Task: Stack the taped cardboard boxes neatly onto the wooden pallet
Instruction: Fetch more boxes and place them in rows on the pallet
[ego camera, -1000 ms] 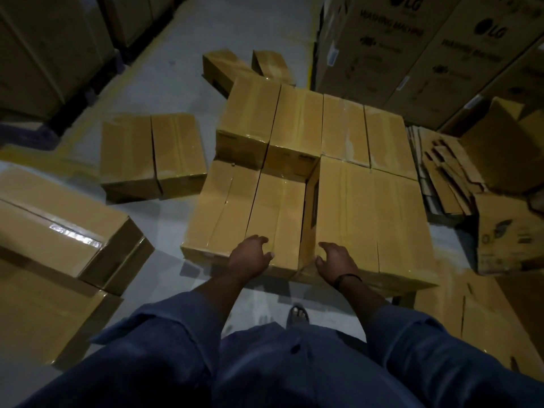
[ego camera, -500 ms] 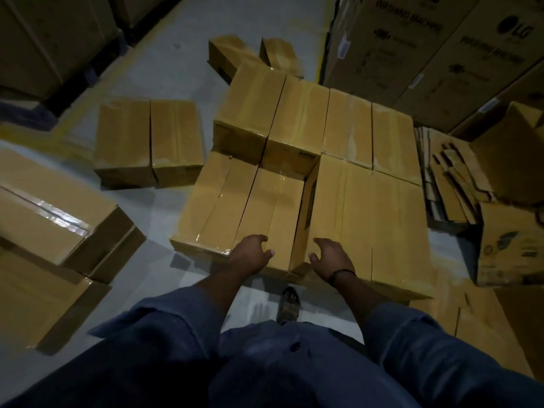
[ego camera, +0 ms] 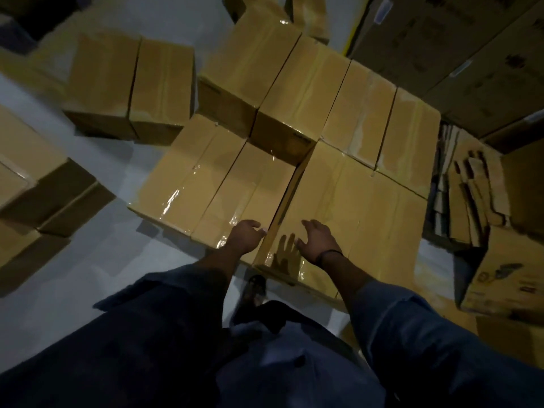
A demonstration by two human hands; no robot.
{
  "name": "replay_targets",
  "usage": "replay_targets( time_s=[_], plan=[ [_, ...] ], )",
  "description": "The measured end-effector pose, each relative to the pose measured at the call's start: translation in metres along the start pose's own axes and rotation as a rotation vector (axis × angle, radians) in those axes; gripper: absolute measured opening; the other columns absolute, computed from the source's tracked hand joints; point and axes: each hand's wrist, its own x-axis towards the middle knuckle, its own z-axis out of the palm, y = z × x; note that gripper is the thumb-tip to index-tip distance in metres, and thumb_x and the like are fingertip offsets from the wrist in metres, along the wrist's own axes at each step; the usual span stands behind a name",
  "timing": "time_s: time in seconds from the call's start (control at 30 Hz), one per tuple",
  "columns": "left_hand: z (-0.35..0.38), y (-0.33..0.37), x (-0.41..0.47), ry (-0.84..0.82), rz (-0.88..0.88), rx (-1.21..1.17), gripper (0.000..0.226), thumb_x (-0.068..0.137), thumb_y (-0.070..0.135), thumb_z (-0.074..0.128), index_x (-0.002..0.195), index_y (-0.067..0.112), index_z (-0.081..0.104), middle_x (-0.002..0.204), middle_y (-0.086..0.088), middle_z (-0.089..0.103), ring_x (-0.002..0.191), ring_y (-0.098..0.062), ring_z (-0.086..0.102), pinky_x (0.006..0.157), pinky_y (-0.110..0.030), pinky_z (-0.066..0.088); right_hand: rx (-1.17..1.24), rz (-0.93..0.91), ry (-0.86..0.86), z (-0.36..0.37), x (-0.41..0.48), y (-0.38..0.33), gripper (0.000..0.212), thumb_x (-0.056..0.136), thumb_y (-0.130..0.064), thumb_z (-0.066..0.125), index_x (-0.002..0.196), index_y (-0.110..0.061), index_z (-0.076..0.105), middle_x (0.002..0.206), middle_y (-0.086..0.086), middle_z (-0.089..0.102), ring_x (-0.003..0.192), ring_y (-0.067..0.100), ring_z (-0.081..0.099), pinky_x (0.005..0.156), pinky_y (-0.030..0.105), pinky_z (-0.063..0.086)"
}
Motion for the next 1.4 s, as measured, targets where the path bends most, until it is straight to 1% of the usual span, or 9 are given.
replay_targets(
  time_s=[0.2,0.33,0.47,0.6,0.73,0.97,1.07,1.27,1.4],
  plan=[
    [0.040,0.008,0.047,-0.009,-0.086,-0.071,0.041,0.102,0.032,0.062,0.135,0.009,0.065,0.142,-0.013,0.063,0.131,-0.028,0.058,0.105,-0.029,0.042,-0.054,-0.027,-0.098,-0.001,0.052,0.025,0.083,0.096,-0.033,0.068,0.162,-0.023,0.018,0.170,0.006,0.009,0.154,0.030,0.011,0.122,0.047,0.027],
    [0.058,0.009,0.072,-0.014,-0.087,-0.100,0.039,0.106,0.026,0.055,0.139,0.006,0.062,0.144,-0.014,0.061,0.133,-0.030,0.056,0.111,-0.032,0.039,-0.068,-0.009,-0.119,0.016,0.079,0.031,0.094,0.091,-0.041,0.072,0.162,-0.025,0.013,0.171,0.007,-0.002,0.155,0.033,0.003,0.122,0.050,0.028],
    [0.071,0.010,0.104,-0.111,-0.052,-0.198,0.035,0.109,0.019,0.048,0.138,0.002,0.059,0.140,-0.015,0.060,0.127,-0.027,0.057,0.104,-0.030,0.040,-0.047,0.013,-0.164,0.037,0.111,0.030,0.104,0.088,-0.047,0.074,0.162,-0.027,0.005,0.169,0.005,-0.016,0.155,0.039,-0.007,0.121,0.060,0.022],
    [0.089,0.007,0.128,-0.215,-0.112,-0.437,0.032,0.110,0.032,0.042,0.124,0.016,0.067,0.124,-0.009,0.068,0.117,-0.023,0.062,0.113,-0.041,0.041,0.000,-0.007,-0.206,0.051,0.130,0.029,0.105,0.085,-0.045,0.078,0.160,-0.031,0.006,0.168,0.003,-0.019,0.153,0.042,-0.010,0.117,0.067,0.025],
    [0.116,-0.001,0.144,-0.206,-0.210,-0.502,0.064,0.104,0.056,0.039,0.157,0.021,0.041,0.161,-0.004,0.041,0.149,-0.023,0.036,0.126,-0.047,0.021,0.032,-0.021,-0.254,0.061,0.134,0.032,0.107,0.087,-0.038,0.077,0.162,-0.028,0.001,0.167,0.006,-0.024,0.152,0.046,-0.015,0.119,0.064,0.023],
    [0.114,-0.003,0.143,-0.195,-0.229,-0.509,0.085,0.088,0.078,0.035,0.156,0.028,0.042,0.161,-0.001,0.043,0.148,-0.023,0.039,0.124,-0.052,0.025,-0.028,-0.043,-0.272,0.070,0.135,0.035,0.112,0.088,-0.039,0.075,0.162,-0.023,-0.008,0.164,0.012,-0.031,0.149,0.053,-0.019,0.118,0.064,0.021],
    [0.107,0.001,0.144,-0.232,-0.201,-0.495,0.081,0.095,0.074,0.032,0.158,0.024,0.041,0.162,-0.004,0.041,0.149,-0.023,0.037,0.125,-0.051,0.022,-0.042,-0.041,-0.309,0.064,0.138,0.033,0.113,0.087,-0.040,0.076,0.162,-0.024,-0.008,0.164,0.012,-0.030,0.149,0.053,-0.018,0.119,0.064,0.021],
    [0.088,0.002,0.116,-0.145,-0.145,-0.407,0.081,0.093,0.078,0.030,0.143,0.021,0.059,0.144,-0.007,0.060,0.133,-0.025,0.055,0.119,-0.048,0.034,-0.011,-0.037,-0.269,0.042,0.136,0.022,0.097,0.090,-0.042,0.073,0.161,-0.024,0.010,0.169,0.011,-0.014,0.153,0.045,-0.005,0.120,0.055,0.022],
    [0.057,-0.003,0.068,-0.114,-0.105,-0.404,0.048,0.110,0.050,0.036,0.138,0.020,0.061,0.144,-0.001,0.058,0.138,-0.023,0.051,0.108,-0.028,0.031,0.000,-0.008,-0.221,0.028,0.117,0.003,0.092,0.093,-0.040,0.068,0.162,-0.025,0.008,0.170,0.008,-0.013,0.155,0.040,-0.006,0.122,0.056,0.022]
  ],
)
